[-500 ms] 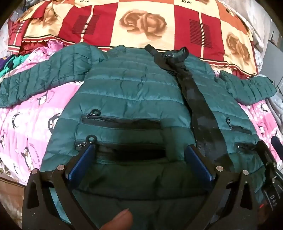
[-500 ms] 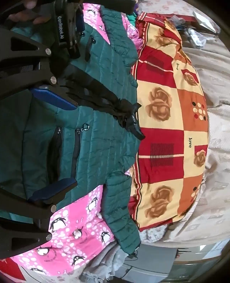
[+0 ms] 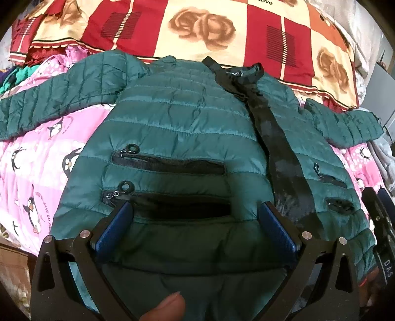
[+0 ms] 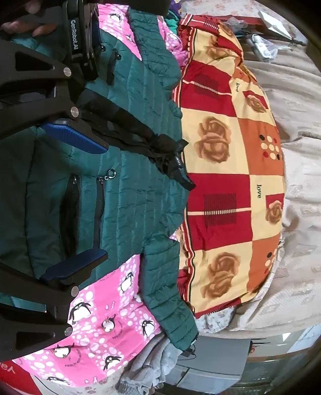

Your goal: Fold large clothes

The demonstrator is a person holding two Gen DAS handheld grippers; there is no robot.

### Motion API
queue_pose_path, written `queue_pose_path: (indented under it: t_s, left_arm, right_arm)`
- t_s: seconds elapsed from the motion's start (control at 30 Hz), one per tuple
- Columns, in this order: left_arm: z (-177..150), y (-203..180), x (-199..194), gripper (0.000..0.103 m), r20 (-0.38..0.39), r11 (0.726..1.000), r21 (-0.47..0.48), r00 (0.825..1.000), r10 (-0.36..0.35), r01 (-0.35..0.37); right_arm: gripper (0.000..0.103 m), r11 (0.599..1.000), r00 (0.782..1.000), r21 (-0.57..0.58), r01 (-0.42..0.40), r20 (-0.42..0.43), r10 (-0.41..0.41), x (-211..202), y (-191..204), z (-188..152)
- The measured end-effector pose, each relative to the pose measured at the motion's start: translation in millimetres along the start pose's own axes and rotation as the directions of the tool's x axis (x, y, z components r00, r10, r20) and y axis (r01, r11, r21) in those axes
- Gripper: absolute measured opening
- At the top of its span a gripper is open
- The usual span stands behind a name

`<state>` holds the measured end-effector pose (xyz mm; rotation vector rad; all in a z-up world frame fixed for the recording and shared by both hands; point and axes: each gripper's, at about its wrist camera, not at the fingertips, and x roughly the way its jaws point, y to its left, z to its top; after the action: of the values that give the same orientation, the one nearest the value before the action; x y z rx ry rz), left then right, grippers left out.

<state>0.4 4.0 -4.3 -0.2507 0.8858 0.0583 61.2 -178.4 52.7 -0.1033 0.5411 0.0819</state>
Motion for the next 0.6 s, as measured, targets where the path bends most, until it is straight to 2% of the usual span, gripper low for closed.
queue_pose_path:
  t_s: [0.07,0.6]
  left_arm:
    - [0.0,-1.0,0.0,0.103,-0.004,0.999,0.02,1.0,0.029,-0.029]
    - [-0.9,-3.7,1.4,0.103,-0.015,1.0,0.005,1.0,0.018,-0.018]
  right_arm:
    - [0.077,1.0,1.0,0.004,-0.005,-0.005,0.005,1.5,-1.4,-0.2]
    - [0.077,1.0,1.0,0.002,-0.006,0.001,0.006,0.2,-1.4,-1.7]
